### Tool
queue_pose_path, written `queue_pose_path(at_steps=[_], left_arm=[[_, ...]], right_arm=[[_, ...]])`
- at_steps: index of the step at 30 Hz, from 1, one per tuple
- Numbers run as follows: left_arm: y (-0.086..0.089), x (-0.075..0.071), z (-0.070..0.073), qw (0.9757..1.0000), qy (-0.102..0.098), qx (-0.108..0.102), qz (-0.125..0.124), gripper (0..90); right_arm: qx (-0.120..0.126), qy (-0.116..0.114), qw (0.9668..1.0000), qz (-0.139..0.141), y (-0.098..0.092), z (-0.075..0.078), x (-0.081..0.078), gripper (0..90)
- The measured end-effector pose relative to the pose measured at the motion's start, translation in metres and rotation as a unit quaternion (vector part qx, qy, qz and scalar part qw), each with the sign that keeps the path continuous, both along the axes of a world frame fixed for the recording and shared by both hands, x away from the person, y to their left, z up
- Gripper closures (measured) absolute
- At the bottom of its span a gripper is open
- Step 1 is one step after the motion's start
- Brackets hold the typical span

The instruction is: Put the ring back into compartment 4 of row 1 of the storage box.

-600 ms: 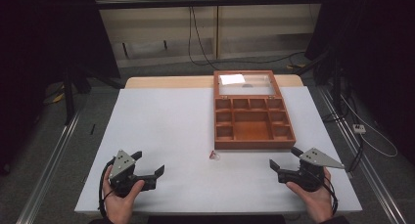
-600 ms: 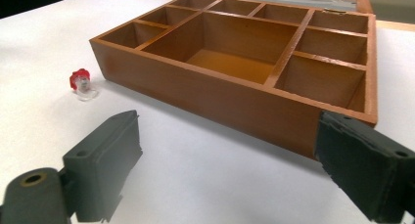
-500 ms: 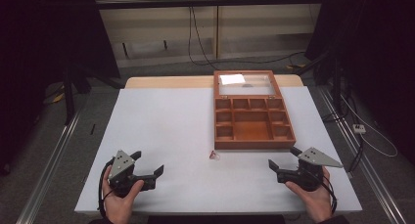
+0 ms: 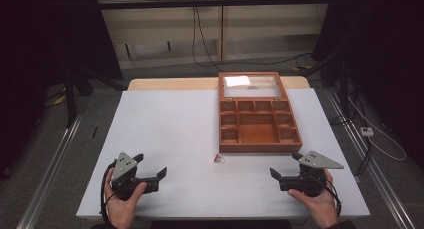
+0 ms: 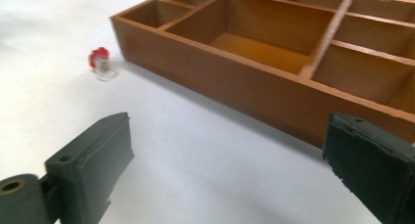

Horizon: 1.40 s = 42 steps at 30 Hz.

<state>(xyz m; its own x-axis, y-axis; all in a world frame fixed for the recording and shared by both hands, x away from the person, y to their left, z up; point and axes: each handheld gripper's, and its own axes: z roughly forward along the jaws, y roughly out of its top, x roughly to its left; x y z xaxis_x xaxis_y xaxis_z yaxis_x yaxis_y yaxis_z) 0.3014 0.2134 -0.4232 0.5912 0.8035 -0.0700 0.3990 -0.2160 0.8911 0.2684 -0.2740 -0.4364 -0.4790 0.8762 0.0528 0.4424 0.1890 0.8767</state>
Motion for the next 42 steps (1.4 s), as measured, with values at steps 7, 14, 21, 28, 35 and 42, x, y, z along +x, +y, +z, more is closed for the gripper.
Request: queue_pose_path(at_steps=[7,14,21,28,35,42], left_arm=[[0.000,0.000,0.000,1.0000,0.001,0.001,-0.002,6.8],[0.000,0.000,0.000,1.0000,-0.002,0.003,-0.004,6.7],[0.001,-0.001,0.000,1.0000,-0.003,0.005,-0.001,6.7],[-0.002,0.002,0.000,1.0000,0.000,0.005,-0.007,6.7],[-0.001,0.002,0.000,0.9999,-0.003,0.006,-0.010,6.6],[-0.002,0.004,-0.001,0.9999,0.003,0.005,-0.011,6.6]], right_arm=[[0.007,0.013,0.9997,0.019,0.005,0.000,0.003,6.0],[-0.001,0.017,0.9988,0.045,0.016,-0.001,0.009,7.1],[-0.007,0.021,0.9980,0.059,0.026,0.000,0.015,9.1],[-0.017,0.023,0.9960,0.084,0.042,0.000,0.022,11.0],[-0.021,0.028,0.9937,0.107,0.057,0.001,0.029,13.7],[-0.021,0.031,0.9909,0.129,0.070,0.004,0.036,14.3]])
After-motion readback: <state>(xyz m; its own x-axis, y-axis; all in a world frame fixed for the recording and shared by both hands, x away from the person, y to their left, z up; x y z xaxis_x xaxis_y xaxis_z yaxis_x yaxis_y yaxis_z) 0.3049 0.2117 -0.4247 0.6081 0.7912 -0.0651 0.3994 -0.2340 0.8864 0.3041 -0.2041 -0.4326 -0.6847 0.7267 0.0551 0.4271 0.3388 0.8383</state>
